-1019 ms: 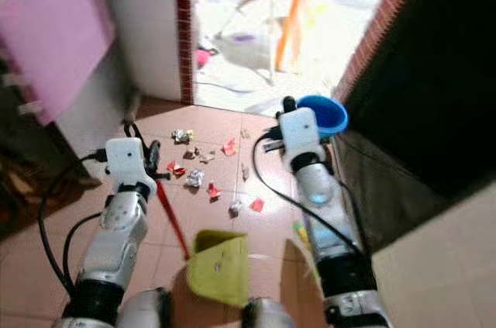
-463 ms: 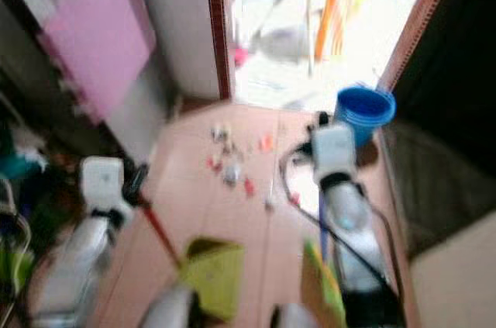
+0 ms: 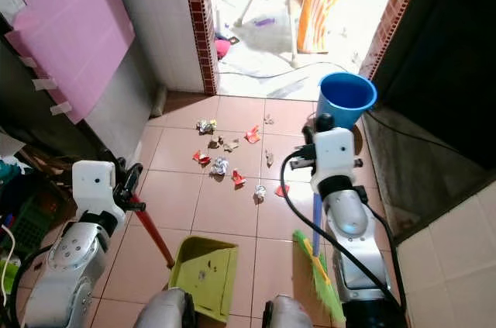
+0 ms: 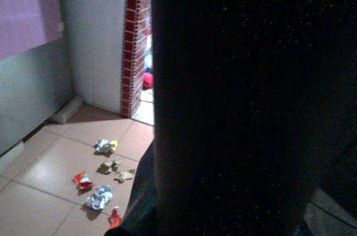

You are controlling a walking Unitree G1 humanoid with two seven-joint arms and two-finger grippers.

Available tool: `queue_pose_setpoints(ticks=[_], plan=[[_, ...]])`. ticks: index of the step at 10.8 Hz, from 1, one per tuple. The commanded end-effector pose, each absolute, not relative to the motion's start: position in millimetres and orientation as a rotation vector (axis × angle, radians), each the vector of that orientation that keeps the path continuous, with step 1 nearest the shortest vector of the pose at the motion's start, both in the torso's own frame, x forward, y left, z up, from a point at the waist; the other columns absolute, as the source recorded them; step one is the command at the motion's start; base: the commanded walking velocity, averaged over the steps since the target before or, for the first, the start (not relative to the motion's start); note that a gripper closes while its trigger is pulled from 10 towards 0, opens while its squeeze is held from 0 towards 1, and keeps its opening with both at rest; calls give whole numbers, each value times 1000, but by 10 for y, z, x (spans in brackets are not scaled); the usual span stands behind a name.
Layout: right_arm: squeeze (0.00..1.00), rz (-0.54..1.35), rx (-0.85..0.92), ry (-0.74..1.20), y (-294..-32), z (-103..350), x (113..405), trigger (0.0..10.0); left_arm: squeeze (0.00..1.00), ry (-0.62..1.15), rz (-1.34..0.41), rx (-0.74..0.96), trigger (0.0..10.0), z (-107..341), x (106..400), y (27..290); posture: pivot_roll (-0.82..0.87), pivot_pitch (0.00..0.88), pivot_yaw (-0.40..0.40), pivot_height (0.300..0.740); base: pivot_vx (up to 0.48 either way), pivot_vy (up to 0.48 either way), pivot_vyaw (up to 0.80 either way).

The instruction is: Sweep floor

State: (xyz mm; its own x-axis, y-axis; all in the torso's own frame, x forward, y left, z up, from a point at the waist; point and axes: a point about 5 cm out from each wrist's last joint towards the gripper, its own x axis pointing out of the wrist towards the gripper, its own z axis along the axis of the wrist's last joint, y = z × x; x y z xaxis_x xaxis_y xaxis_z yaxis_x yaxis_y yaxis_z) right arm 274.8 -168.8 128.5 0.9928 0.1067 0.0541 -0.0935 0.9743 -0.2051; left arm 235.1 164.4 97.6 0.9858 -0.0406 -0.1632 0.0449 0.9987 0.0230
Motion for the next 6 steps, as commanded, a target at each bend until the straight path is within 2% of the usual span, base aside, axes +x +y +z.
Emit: queue_pose_setpoints(ticks=[1,6], plan=[[0,111,-234,-87,-1686,1380,2763,10000,0,169,-31,16,10000,996,2338,1654,-37,107,14,740,0,0,0],[0,171,-304,-82,-1748,1502,2781,10000,0,155,-23,-57,10000,1010,2429,1433,-128,129,-99,740,0,0,0]])
